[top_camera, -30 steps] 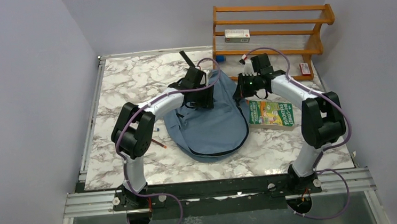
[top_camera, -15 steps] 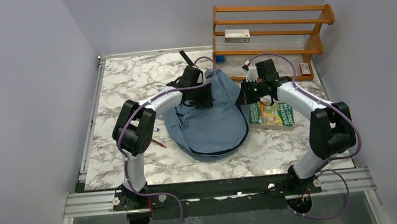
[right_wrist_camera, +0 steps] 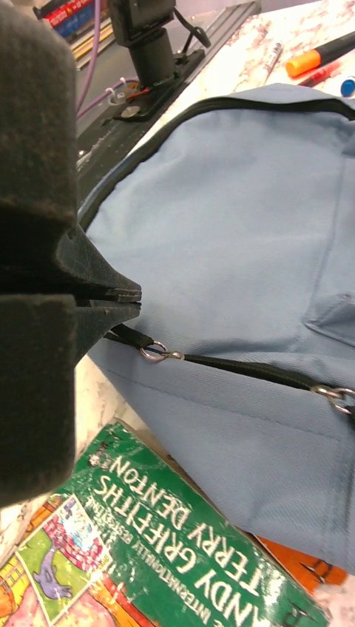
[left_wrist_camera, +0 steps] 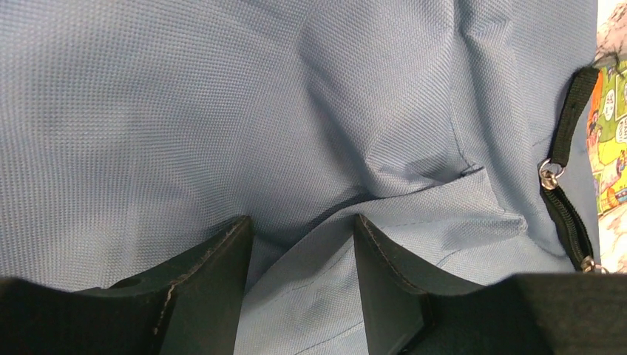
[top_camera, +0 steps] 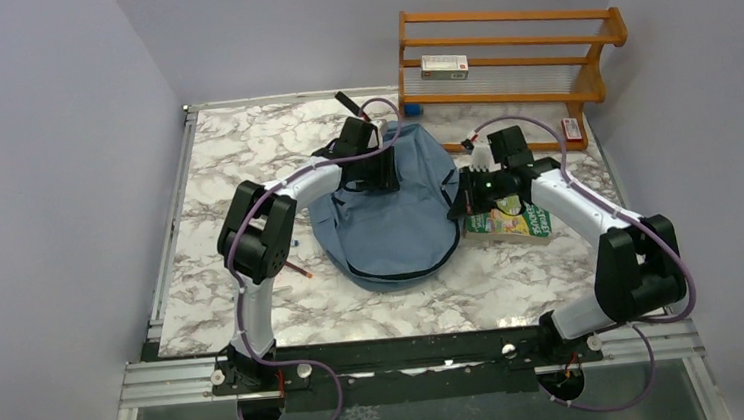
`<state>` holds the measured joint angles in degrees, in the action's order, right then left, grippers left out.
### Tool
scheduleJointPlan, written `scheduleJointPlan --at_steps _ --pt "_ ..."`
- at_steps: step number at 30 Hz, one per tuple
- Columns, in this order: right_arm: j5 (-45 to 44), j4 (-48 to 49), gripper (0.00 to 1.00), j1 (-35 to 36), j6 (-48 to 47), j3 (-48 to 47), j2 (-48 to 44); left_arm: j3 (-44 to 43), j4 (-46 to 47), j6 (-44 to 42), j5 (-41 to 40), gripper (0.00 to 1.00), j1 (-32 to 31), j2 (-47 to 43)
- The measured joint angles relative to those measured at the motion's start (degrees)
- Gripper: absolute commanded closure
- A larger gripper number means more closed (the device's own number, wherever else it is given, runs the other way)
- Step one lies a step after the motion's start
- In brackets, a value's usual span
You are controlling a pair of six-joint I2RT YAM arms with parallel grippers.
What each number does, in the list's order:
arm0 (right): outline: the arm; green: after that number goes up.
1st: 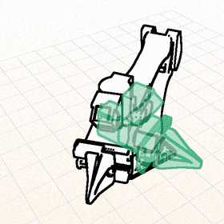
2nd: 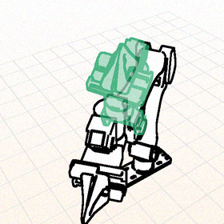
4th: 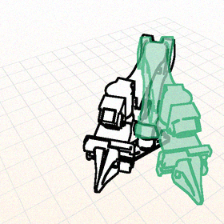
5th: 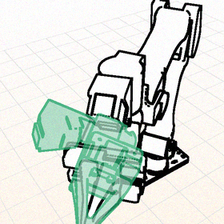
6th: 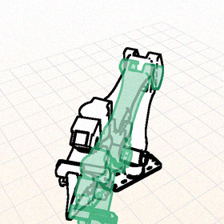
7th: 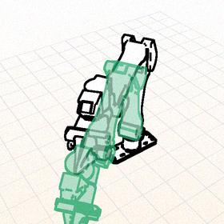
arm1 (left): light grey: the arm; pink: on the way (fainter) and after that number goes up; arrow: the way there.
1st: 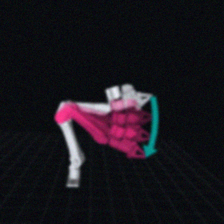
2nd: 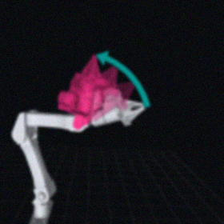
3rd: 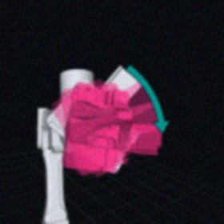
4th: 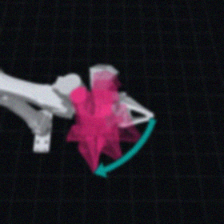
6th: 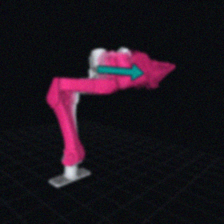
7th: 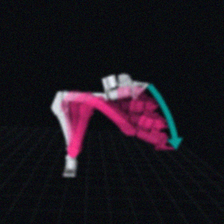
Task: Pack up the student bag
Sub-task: Unzip the student bag at the center of the board.
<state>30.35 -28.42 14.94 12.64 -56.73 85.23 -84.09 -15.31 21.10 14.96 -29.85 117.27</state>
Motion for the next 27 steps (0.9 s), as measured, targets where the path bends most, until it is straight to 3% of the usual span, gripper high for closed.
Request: scheduleJointPlan --at_steps 10,20,27 --pt "4.1 -3.5 0.99 0.0 1.6 3.9 -5.1 -1.3 1.8 1.2 0.2 0.46 0.9 1.6" --pt "18.1 -2.4 0.99 0.9 4.1 10.1 -8.3 -1.3 2.6 1.8 0.2 0.44 1.0 1.9" --pt "16.3 0.0 0.99 1.1 6.8 7.4 -9.1 3.0 6.4 1.0 0.0 0.38 1.0 -1.0"
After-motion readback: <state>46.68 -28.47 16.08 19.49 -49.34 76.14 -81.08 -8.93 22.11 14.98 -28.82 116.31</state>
